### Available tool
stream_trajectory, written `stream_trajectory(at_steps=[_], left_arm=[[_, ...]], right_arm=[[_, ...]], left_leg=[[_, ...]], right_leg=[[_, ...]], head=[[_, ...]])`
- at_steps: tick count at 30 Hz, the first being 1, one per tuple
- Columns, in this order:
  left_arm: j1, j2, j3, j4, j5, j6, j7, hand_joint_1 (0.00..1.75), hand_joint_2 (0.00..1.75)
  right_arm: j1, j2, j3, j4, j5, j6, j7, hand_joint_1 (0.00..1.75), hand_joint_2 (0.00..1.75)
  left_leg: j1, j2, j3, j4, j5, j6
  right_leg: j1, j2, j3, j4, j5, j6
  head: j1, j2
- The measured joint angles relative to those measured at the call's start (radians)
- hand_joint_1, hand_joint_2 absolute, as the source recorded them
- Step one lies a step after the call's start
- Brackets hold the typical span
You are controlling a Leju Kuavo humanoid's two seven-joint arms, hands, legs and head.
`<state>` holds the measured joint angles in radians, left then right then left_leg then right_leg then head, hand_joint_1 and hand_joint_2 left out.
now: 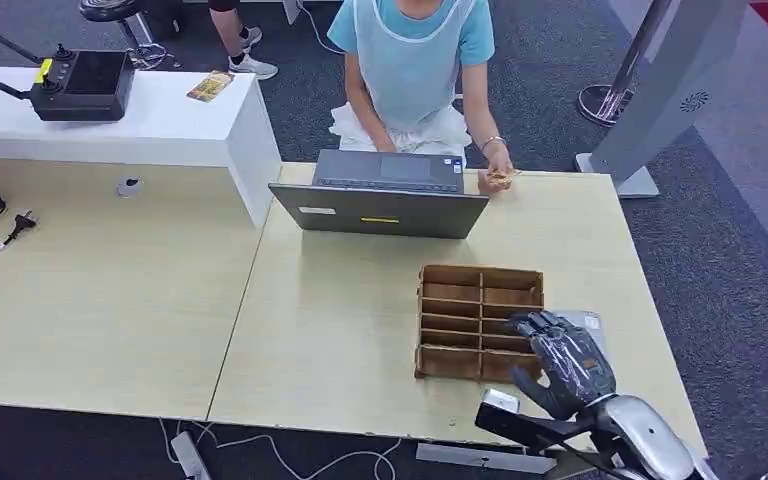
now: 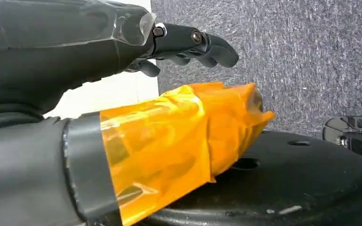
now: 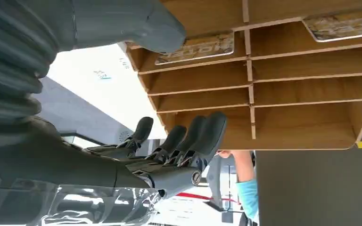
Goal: Pass the card to the sensor for recognition and then transmit it.
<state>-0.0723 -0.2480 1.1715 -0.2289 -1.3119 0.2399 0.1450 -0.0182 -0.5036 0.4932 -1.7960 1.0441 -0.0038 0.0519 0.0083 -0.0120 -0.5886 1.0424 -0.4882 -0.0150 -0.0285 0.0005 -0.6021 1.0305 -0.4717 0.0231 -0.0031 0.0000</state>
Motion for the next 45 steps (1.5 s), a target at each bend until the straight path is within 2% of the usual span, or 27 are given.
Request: stream_trajectory(at_steps=[7,15,22,26,29,33,35,40,43,45], left_arm=[[0.0,0.0,0.0,0.0,-0.001,0.0,0.0,0.0,0.0],[0.0,0.0,0.0,0.0,-0.002,-0.001,0.0,0.0,0.0],[0.0,0.0,0.0,0.0,-0.008,-0.001,0.0,0.0,0.0],[0.0,0.0,0.0,0.0,-0.011,-0.001,0.0,0.0,0.0],[0.0,0.0,0.0,0.0,-0.012,-0.001,0.002,0.0,0.0],[0.0,0.0,0.0,0.0,-0.014,-0.002,0.002,0.0,0.0],[0.0,0.0,0.0,0.0,-0.014,-0.002,0.002,0.0,0.0],[0.0,0.0,0.0,0.0,-0.014,-0.003,0.002,0.0,0.0],[0.0,0.0,0.0,0.0,-0.014,-0.003,0.002,0.0,0.0],[0.0,0.0,0.0,0.0,-0.015,-0.003,0.002,0.0,0.0]], right_arm=[[-0.016,0.01,0.017,0.016,0.0,0.0,0.0,0.59,1.75],[-0.025,0.017,0.033,0.03,0.014,-0.002,0.004,0.65,1.75],[-0.027,0.022,0.041,0.041,0.027,-0.01,0.019,0.87,1.75],[-0.027,0.026,0.042,0.048,0.04,-0.016,0.025,0.84,1.75],[-0.027,0.029,0.042,0.053,0.057,-0.018,0.036,0.91,1.75],[-0.029,0.035,0.042,0.064,0.078,-0.019,0.043,0.8,1.75],[-0.03,0.037,0.042,0.068,0.082,-0.019,0.044,0.58,1.75],[-0.037,0.044,0.042,0.082,0.091,-0.019,0.051,0.66,1.75],[-0.042,0.048,0.042,0.089,0.098,-0.019,0.053,0.63,1.75],[-0.045,0.05,0.044,0.093,0.099,-0.019,0.053,0.77,1.75]], left_leg=[[0.0,0.0,0.0,0.0,0.0,0.0],[0.0,0.0,0.0,0.0,0.0,0.0],[0.0,0.0,0.0,0.0,0.0,0.0],[0.0,0.0,0.0,0.0,0.0,0.0],[0.0,0.0,0.0,0.0,0.0,0.0],[0.0,0.0,0.0,0.0,0.0,0.0],[0.0,0.0,0.0,0.0,0.0,0.0],[0.0,0.0,0.0,0.0,0.0,0.0],[0.0,0.0,0.0,0.0,0.0,0.0],[0.0,0.0,0.0,0.0,0.0,0.0]], right_leg=[[0.0,0.0,0.0,0.0,0.0,0.0],[0.0,0.0,0.0,0.0,0.0,0.0],[0.0,0.0,0.0,0.0,0.0,0.0],[0.0,0.0,0.0,0.0,0.0,0.0],[0.0,0.0,0.0,0.0,0.0,0.0],[0.0,0.0,0.0,0.0,0.0,0.0],[0.0,0.0,0.0,0.0,0.0,0.0],[0.0,0.0,0.0,0.0,0.0,0.0],[0.0,0.0,0.0,0.0,0.0,0.0],[0.0,0.0,0.0,0.0,0.0,0.0]], head=[[0.0,0.0],[0.0,0.0],[0.0,0.0],[0.0,0.0],[0.0,0.0],[0.0,0.0],[0.0,0.0],[0.0,0.0],[0.0,0.0],[0.0,0.0]])
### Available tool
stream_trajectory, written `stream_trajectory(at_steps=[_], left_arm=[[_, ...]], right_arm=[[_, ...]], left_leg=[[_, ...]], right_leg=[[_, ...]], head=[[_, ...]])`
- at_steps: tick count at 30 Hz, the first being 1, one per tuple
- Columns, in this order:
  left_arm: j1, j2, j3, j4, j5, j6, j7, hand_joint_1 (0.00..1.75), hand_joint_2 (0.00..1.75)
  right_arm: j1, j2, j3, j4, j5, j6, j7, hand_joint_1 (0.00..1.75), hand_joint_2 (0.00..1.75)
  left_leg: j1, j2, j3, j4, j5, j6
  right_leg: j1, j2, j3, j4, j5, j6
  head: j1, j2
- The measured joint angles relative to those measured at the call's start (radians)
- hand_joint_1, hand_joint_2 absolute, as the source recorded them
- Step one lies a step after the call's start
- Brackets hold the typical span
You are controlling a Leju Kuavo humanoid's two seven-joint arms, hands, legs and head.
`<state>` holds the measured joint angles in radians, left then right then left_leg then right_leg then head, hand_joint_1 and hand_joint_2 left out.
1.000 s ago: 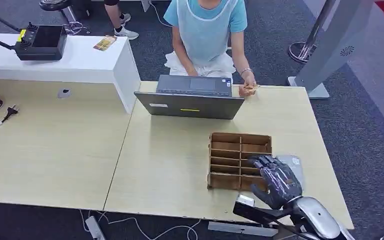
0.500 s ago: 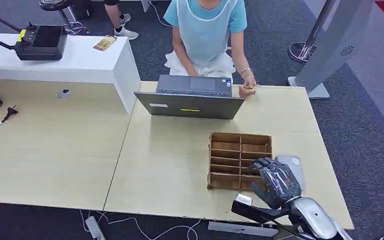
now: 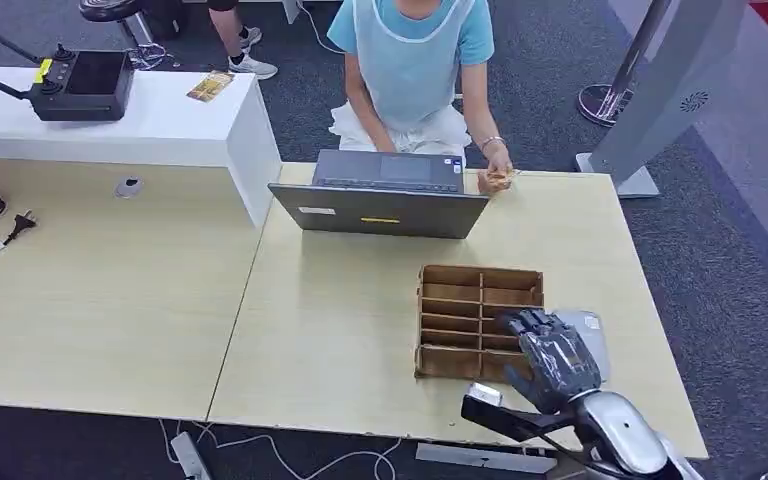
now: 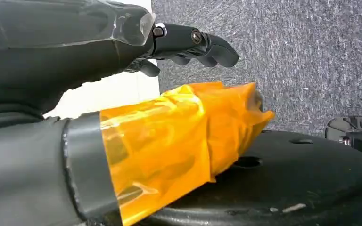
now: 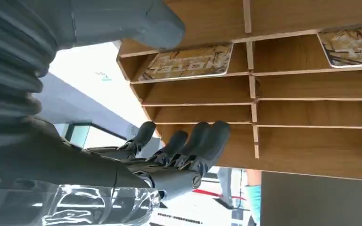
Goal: Pass the card to the sensor for recognition and then transmit it.
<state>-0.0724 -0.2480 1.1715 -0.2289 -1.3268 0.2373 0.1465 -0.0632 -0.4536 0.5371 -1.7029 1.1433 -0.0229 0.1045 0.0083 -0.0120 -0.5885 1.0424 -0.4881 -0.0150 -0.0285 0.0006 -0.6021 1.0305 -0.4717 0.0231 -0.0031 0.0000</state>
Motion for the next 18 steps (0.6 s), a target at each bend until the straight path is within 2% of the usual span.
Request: stream_trajectory(at_steps=[1,2,3,4,6,18], left_arm=[[0.0,0.0,0.0,0.0,0.0,0.0,0.0,0.0,0.0],[0.0,0.0,0.0,0.0,0.0,0.0,0.0,0.0,0.0],[0.0,0.0,0.0,0.0,-0.001,0.0,0.0,0.0,0.0],[0.0,0.0,0.0,0.0,-0.002,0.0,0.0,0.0,0.0],[0.0,0.0,0.0,0.0,-0.002,-0.001,0.0,0.0,0.0],[0.0,0.0,0.0,0.0,0.002,-0.001,0.0,0.0,0.0]], right_arm=[[-0.001,0.001,0.001,0.002,0.001,0.0,0.0,0.84,1.75],[-0.002,0.002,0.002,0.004,0.003,0.0,0.0,1.01,1.75],[-0.003,0.003,0.002,0.005,0.005,0.0,0.0,1.26,1.75],[-0.004,0.003,0.003,0.005,0.009,-0.001,0.0,1.31,1.75],[-0.007,0.004,0.003,0.007,0.011,-0.002,0.0,1.38,1.75],[-0.015,0.016,0.003,0.012,0.018,-0.013,0.001,1.5,1.75]], left_leg=[[0.0,0.0,0.0,0.0,0.0,0.0],[0.0,0.0,0.0,0.0,0.0,0.0],[0.0,0.0,0.0,0.0,0.0,0.0],[0.0,0.0,0.0,0.0,0.0,0.0],[0.0,0.0,0.0,0.0,0.0,0.0],[0.0,0.0,0.0,0.0,0.0,0.0]], right_leg=[[0.0,0.0,0.0,0.0,0.0,0.0],[0.0,0.0,0.0,0.0,0.0,0.0],[0.0,0.0,0.0,0.0,0.0,0.0],[0.0,0.0,0.0,0.0,0.0,0.0],[0.0,0.0,0.0,0.0,0.0,0.0],[0.0,0.0,0.0,0.0,0.0,0.0]], head=[[0.0,0.0],[0.0,0.0],[0.0,0.0],[0.0,0.0],[0.0,0.0],[0.0,0.0]])
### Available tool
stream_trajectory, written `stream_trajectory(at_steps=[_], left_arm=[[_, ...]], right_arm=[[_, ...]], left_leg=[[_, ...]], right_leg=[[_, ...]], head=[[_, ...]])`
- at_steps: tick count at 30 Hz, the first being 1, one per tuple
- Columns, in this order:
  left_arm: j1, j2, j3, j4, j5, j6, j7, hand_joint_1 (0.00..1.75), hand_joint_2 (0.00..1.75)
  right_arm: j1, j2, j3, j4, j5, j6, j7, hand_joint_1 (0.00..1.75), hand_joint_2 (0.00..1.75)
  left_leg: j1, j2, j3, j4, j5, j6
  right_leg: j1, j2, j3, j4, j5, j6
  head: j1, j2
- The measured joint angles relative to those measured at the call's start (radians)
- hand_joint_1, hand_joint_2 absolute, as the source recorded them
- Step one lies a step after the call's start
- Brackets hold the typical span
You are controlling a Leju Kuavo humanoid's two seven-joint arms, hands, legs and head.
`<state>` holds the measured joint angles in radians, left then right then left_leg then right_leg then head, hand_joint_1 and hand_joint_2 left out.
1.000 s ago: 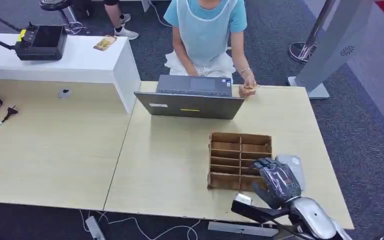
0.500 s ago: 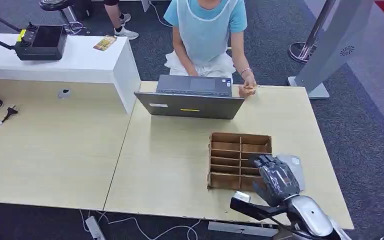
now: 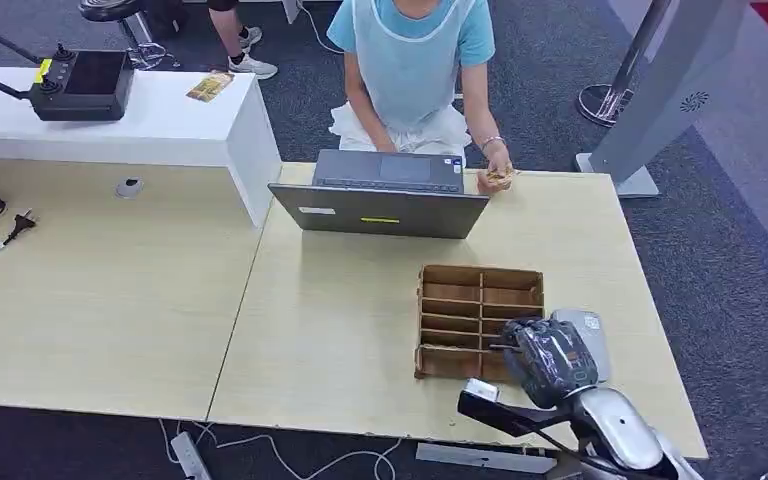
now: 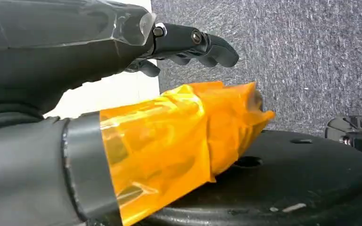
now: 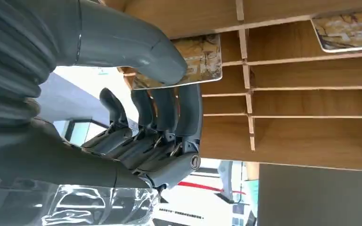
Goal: Pass the card to the sensor for recognition and then transmit it.
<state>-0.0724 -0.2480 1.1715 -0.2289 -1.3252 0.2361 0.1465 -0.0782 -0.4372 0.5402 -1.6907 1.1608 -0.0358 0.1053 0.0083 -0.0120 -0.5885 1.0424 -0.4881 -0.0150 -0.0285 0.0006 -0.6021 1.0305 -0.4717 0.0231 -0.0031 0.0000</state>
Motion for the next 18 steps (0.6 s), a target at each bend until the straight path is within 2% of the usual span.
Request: stream_trajectory(at_steps=[9,10,12,17,18], left_arm=[[0.0,0.0,0.0,0.0,0.0,0.0,0.0,0.0,0.0],[0.0,0.0,0.0,0.0,0.0,0.0,0.0,0.0,0.0],[0.0,0.0,0.0,0.0,0.0,0.0,0.0,0.0,0.0],[0.0,0.0,0.0,0.0,0.0,0.0,0.0,0.0,0.0],[0.0,0.0,0.0,0.0,-0.001,0.0,0.0,0.0,0.0]], right_arm=[[0.001,0.008,-0.003,0.0,-0.011,-0.018,-0.003,1.64,1.75],[0.001,0.008,-0.003,0.0,-0.014,-0.02,-0.004,1.59,1.75],[0.002,0.01,-0.006,0.0,-0.018,-0.023,-0.005,1.64,1.75],[0.006,0.014,-0.023,-0.006,-0.01,-0.041,-0.012,1.61,1.75],[0.006,0.015,-0.027,-0.007,-0.009,-0.041,-0.013,1.68,1.75]], left_leg=[[0.0,0.0,0.0,0.0,0.0,0.0],[0.0,0.0,0.0,0.0,0.0,0.0],[0.0,0.0,0.0,0.0,0.0,0.0],[0.0,0.0,0.0,0.0,0.0,0.0],[0.0,0.0,0.0,0.0,0.0,0.0]], right_leg=[[0.0,0.0,0.0,0.0,0.0,0.0],[0.0,0.0,0.0,0.0,0.0,0.0],[0.0,0.0,0.0,0.0,0.0,0.0],[0.0,0.0,0.0,0.0,0.0,0.0],[0.0,0.0,0.0,0.0,0.0,0.0]], head=[[0.0,0.0],[0.0,0.0],[0.0,0.0],[0.0,0.0],[0.0,0.0]])
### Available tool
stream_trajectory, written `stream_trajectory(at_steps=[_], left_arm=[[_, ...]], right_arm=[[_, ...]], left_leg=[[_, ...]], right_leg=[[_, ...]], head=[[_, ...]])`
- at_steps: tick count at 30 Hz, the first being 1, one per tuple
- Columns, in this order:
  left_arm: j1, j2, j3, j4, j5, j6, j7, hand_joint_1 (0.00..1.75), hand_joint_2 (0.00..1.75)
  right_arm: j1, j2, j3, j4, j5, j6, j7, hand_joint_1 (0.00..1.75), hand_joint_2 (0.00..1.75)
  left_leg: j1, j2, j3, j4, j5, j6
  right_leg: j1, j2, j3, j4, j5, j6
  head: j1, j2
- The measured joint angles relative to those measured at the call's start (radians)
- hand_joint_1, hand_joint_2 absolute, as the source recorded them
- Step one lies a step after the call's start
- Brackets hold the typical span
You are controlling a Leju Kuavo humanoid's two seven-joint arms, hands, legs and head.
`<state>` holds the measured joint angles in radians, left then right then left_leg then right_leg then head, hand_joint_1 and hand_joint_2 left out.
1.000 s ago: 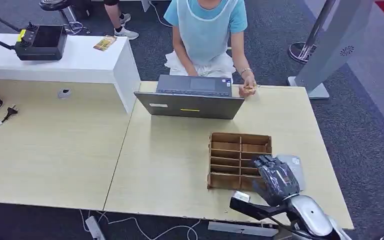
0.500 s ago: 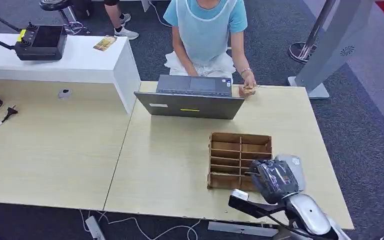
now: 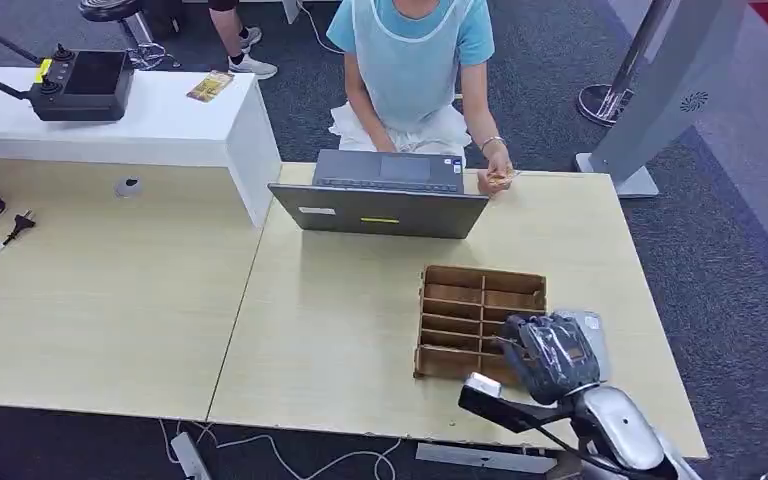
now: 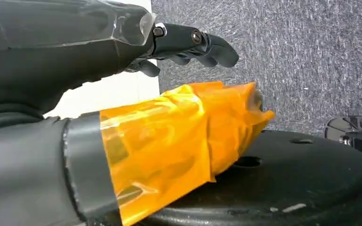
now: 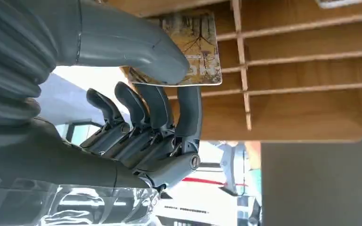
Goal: Pass the card to the sensor for recognition and then transmit it.
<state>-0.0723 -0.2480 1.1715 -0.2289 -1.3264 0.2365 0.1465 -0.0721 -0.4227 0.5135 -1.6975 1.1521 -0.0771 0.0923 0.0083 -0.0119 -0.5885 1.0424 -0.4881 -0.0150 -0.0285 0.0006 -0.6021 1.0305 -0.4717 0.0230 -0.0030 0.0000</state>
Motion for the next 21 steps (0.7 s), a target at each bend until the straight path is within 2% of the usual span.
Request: stream_trajectory(at_steps=[1,4,21], left_arm=[[0.0,0.0,0.0,0.0,-0.002,0.0,0.0,0.0,0.0],[0.0,0.0,0.0,0.0,-0.003,0.0,0.0,0.0,0.0],[0.0,0.0,0.001,0.0,0.004,0.0,-0.005,0.0,0.0]], right_arm=[[0.0,0.001,-0.003,-0.002,0.0,0.0,0.0,1.64,1.75],[-0.004,0.001,-0.013,-0.008,0.002,-0.001,-0.003,1.71,1.75],[-0.029,0.001,-0.079,-0.068,-0.019,-0.035,-0.031,1.71,1.75]], left_leg=[[0.0,0.0,0.0,0.0,0.0,0.0],[0.0,0.0,0.0,0.0,0.0,0.0],[0.0,0.0,0.0,0.0,0.0,0.0]], right_leg=[[0.0,0.0,0.0,0.0,0.0,0.0],[0.0,0.0,0.0,0.0,0.0,0.0],[0.0,0.0,0.0,0.0,0.0,0.0]], head=[[0.0,0.0],[0.0,0.0],[0.0,0.0]])
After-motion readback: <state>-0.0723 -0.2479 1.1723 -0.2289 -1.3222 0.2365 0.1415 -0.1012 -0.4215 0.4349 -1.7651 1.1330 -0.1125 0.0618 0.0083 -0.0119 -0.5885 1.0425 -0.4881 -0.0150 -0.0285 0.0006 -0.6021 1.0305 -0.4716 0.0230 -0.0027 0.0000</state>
